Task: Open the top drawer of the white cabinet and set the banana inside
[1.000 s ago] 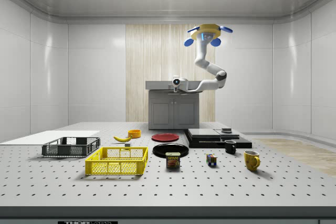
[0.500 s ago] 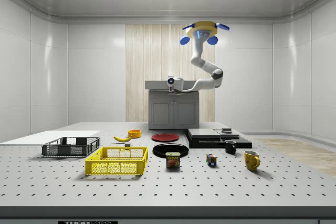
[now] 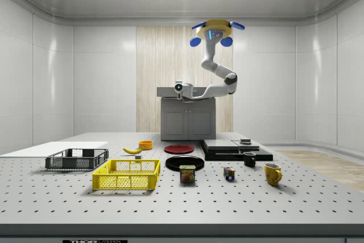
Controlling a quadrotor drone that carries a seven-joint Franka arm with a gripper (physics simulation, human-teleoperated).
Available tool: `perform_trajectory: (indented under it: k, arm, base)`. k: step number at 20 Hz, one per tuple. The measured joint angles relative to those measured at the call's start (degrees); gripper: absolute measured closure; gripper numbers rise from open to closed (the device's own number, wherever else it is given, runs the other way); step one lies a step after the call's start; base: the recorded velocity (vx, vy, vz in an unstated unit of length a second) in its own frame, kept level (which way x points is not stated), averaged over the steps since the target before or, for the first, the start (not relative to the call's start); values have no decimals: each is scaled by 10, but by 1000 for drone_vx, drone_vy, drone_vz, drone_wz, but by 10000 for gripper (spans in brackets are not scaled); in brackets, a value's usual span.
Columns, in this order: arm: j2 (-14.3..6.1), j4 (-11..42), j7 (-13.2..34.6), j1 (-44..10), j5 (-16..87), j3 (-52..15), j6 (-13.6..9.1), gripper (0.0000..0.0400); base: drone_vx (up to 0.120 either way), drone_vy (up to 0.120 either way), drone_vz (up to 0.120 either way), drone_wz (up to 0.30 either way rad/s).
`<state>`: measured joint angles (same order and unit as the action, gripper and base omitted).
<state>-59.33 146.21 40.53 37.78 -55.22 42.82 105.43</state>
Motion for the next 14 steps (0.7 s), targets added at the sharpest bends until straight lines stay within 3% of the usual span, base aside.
perform_trajectory:
  k: [4, 5, 7, 8, 11, 14]
  arm:
    - [-3, 0, 2, 3, 2, 1, 3, 0]
    - [-19, 8, -7, 12, -30, 22, 2, 0]
    - [-65, 70, -112, 62, -166, 89, 23, 0]
    - [-83, 96, -173, 93, -230, 124, 21, 0]
    - [-124, 143, -336, 194, -365, 221, -28, 0]
    - [-152, 158, -445, 283, -424, 291, -93, 0]
  base:
    - [120, 120, 0, 0]
    - [120, 120, 0, 0]
    - [120, 120, 0, 0]
    - [120, 120, 0, 0]
    - [120, 120, 0, 0]
    - [120, 120, 0, 0]
